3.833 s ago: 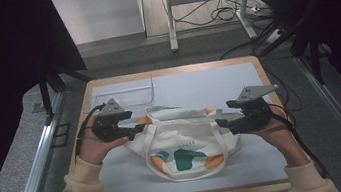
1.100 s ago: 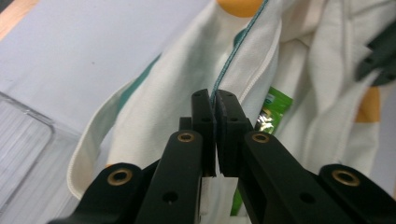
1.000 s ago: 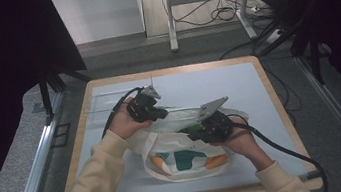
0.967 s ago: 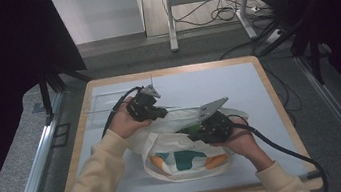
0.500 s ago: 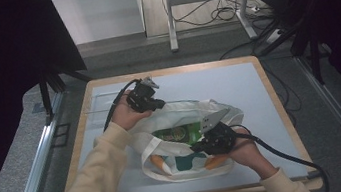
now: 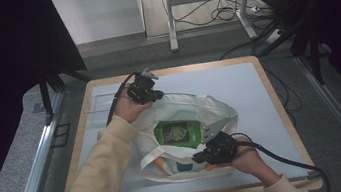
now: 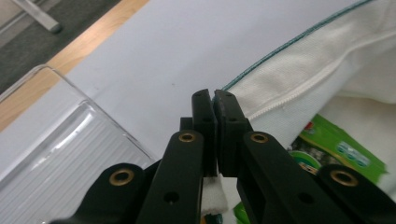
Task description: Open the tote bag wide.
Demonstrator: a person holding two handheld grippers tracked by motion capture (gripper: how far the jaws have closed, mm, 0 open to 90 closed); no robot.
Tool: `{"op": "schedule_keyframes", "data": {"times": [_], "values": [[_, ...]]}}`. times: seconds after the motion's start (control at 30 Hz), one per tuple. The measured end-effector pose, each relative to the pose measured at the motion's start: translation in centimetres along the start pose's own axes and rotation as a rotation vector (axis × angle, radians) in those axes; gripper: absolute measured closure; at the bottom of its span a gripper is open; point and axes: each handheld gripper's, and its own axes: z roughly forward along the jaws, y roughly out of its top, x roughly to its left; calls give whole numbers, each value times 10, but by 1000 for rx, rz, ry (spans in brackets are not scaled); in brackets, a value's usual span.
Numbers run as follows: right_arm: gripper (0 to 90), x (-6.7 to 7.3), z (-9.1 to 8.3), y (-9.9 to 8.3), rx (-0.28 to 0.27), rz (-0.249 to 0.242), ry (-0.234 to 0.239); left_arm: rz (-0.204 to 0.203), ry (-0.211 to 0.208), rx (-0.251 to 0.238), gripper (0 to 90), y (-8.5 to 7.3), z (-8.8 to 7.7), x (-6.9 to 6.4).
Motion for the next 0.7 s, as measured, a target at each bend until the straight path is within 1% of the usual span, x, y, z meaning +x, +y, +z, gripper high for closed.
{"op": "schedule_keyframes", "data": {"times": [0.03,0.1,0.2,0.27,0.33,0.4,0.53,0.57,0.6,0.7], "values": [[873,0,2,-1,4,-3,4,0,11,5,889,0,2,2],[873,2,5,-3,12,-11,12,-14,19,-5,889,0,5,5],[873,4,10,-5,32,-22,22,-39,13,-12,889,1,7,12],[873,4,13,-7,44,-28,29,-58,15,-23,890,2,8,14],[873,5,15,-8,54,-30,36,-47,16,-12,889,3,8,17],[872,6,17,-10,64,-37,40,-58,17,-18,889,5,9,16],[871,7,19,-12,77,-34,38,-46,19,-13,889,5,9,15],[871,7,19,-12,78,-34,38,-48,15,-13,889,5,8,15],[870,7,20,-12,80,-33,36,-67,10,-25,889,4,9,14],[868,7,21,-13,83,-36,35,-54,0,-11,888,2,7,15]]}}
